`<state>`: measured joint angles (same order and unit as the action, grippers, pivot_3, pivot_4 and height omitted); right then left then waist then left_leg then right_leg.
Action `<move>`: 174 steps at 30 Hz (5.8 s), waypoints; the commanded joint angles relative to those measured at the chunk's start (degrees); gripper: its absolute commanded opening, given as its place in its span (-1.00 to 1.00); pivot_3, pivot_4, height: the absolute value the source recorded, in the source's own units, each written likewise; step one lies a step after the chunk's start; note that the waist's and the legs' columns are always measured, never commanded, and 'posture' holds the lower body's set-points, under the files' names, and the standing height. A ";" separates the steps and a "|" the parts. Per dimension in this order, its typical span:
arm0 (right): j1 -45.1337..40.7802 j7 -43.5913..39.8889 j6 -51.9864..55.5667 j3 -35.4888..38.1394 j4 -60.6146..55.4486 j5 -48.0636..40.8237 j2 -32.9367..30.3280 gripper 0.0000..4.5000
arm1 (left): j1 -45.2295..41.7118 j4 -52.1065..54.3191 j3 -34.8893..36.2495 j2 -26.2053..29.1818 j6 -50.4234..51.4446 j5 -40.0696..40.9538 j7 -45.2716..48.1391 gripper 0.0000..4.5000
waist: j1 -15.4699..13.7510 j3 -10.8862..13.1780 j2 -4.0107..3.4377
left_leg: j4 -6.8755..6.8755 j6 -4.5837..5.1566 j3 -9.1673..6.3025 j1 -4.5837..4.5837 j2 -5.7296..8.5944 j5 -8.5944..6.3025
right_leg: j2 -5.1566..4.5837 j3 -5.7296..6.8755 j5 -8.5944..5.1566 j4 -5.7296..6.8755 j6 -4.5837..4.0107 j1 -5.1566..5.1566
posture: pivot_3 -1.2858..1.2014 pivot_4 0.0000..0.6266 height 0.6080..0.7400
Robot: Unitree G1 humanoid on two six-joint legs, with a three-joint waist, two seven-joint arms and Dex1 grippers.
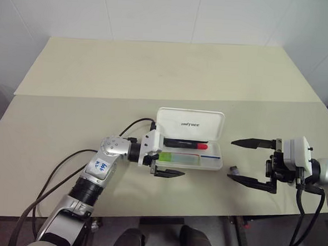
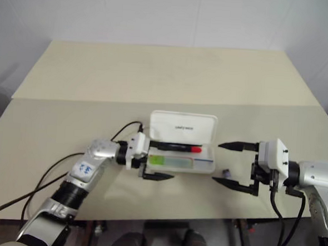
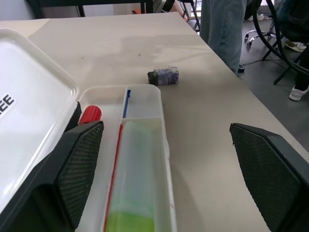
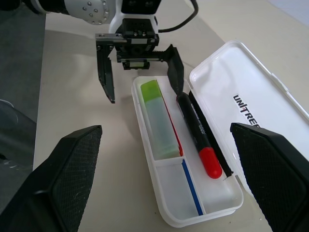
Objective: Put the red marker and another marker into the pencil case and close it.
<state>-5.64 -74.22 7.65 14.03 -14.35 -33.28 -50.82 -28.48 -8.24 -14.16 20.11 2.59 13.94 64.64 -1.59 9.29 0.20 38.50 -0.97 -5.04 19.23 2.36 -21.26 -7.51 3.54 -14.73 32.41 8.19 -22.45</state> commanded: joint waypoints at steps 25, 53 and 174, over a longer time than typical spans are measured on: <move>16.85 17.34 8.82 10.99 3.10 1.85 5.95 1.00 | 12.00 26.66 13.86 13.25 12.21 16.50 -0.85 0.99 | -0.06 -0.09 0.10 | -0.13 0.00 -0.34 -0.09 -0.02 0.06 | 0.01 -0.23 0.00 -0.02 -0.01 0.02 | 0.03 -0.52 1.00; 18.80 39.98 8.28 -1.73 -2.72 12.68 25.21 0.92 | 10.07 26.57 15.75 15.77 14.37 16.68 -1.42 1.00 | 0.17 -0.20 0.03 | -0.39 0.02 -0.45 -0.12 0.08 0.05 | 0.12 -0.52 -0.01 0.03 -0.03 -0.13 | 0.03 -0.52 1.00; -12.90 -3.77 -8.06 -0.48 23.75 6.75 0.52 1.00 | -4.02 -12.12 16.44 1.67 2.15 -1.53 -24.82 -0.98 | 0.01 -0.28 0.04 | -0.21 -0.01 -0.17 -0.01 0.09 0.05 | 0.00 0.01 0.01 0.02 0.00 -0.10 | 0.03 -0.52 1.00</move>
<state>-18.86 -78.56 -0.50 12.22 11.17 -25.86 -49.92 -30.82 -19.71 2.90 22.17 3.92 13.14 40.55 -1.58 9.01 0.24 38.30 -0.98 -5.21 19.23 2.46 -21.21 -7.52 3.55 -14.72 32.44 8.19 -22.55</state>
